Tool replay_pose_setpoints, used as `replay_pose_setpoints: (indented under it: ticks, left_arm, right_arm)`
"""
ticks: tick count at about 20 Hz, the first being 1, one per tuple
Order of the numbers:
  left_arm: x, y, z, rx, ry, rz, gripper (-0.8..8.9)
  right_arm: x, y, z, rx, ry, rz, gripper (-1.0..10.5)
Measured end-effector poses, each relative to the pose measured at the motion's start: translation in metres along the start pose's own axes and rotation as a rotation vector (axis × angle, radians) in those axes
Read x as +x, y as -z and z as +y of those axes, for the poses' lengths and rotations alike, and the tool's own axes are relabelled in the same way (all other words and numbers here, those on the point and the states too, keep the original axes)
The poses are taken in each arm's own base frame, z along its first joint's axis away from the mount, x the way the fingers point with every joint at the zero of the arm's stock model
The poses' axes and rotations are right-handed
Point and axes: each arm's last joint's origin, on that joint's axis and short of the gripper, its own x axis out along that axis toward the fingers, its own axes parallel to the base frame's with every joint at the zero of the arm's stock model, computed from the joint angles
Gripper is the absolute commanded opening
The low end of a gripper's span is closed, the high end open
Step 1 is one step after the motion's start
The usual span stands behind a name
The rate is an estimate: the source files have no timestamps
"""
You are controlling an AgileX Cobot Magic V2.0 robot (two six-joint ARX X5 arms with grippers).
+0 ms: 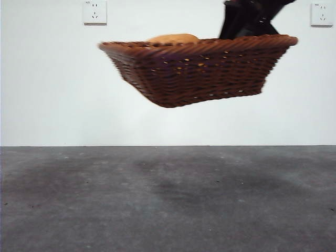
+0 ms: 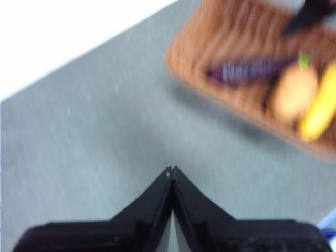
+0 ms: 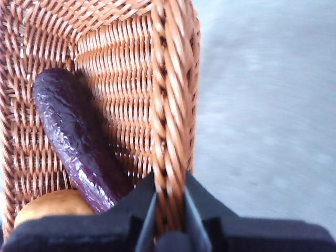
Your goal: Help me put the vegetables on the table into the basket
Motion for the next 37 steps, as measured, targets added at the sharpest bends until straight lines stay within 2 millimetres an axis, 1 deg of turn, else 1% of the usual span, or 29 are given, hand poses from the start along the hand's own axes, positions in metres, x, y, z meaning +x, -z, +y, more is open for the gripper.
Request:
replay_pose_setpoints:
  ticks: [3,5,7,9,11,12,15,17,19,21,24,25,30,34,36,37]
  left_arm:
    - [0.002,0.047,-0.010,-0.029,-0.047,0.056,-0.08]
    - [0.003,0.069,-0.014,-0.065,-0.059,0.052,-0.08]
    - [-0.004,0.080,-0.017,-0.099,-0.067,0.012,-0.08]
    - [-0.009,0.082,-0.017,-0.116,-0.073,-0.017,-0.08]
    - [-0.007,0.080,-0.017,-0.116,-0.072,-0.013,-0.08]
    - [-0.006,0.079,-0.017,-0.117,-0.073,-0.020,-0.08]
    - [-0.005,0.078,-0.016,-0.117,-0.074,-0.026,-0.08]
    - [-0.005,0.077,-0.016,-0.117,-0.074,-0.025,-0.08]
    - [-0.005,0.077,-0.016,-0.118,-0.074,-0.024,-0.08]
    - [-0.004,0.077,-0.016,-0.123,-0.073,-0.022,-0.08]
    - [-0.004,0.077,-0.016,-0.123,-0.073,-0.021,-0.08]
    - [-0.004,0.077,-0.016,-0.123,-0.073,-0.021,-0.08]
    - [-0.003,0.076,-0.016,-0.123,-0.073,-0.018,-0.08]
    - [-0.002,0.075,-0.016,-0.124,-0.071,-0.013,-0.08]
    - [-0.002,0.075,-0.016,-0.123,-0.070,-0.012,-0.08]
    - [-0.001,0.075,-0.016,-0.123,-0.070,-0.012,-0.08]
  right_arm:
    - [-0.020,0.000,-0.034,0.097,0.069,-0.026,-0.1]
    - [-0.035,0.004,-0.056,0.157,0.116,-0.040,-0.1]
    - [-0.051,0.008,-0.078,0.200,0.162,-0.061,-0.1]
    - [-0.066,0.015,-0.097,0.236,0.204,-0.064,-0.1]
    - [-0.074,0.022,-0.115,0.260,0.213,-0.094,-0.1]
    - [-0.074,0.030,-0.123,0.277,0.216,-0.083,-0.1]
    - [-0.058,0.055,-0.144,0.296,0.226,-0.067,-0.1]
    - [-0.047,0.067,-0.152,0.294,0.226,-0.073,-0.1]
    - [-0.038,0.074,-0.157,0.287,0.224,-0.083,-0.1]
    - [-0.028,0.077,-0.167,0.303,0.215,-0.065,-0.1]
    - [-0.005,0.085,-0.188,0.353,0.202,-0.004,-0.1]
    - [0.000,0.088,-0.191,0.364,0.197,0.010,-0.1]
    - [0.010,0.092,-0.202,0.373,0.214,0.034,-0.1]
    - [0.014,0.093,-0.205,0.374,0.219,0.037,-0.1]
    - [0.014,0.092,-0.205,0.369,0.221,0.031,0.4]
    - [0.014,0.091,-0.206,0.361,0.223,0.024,1.9]
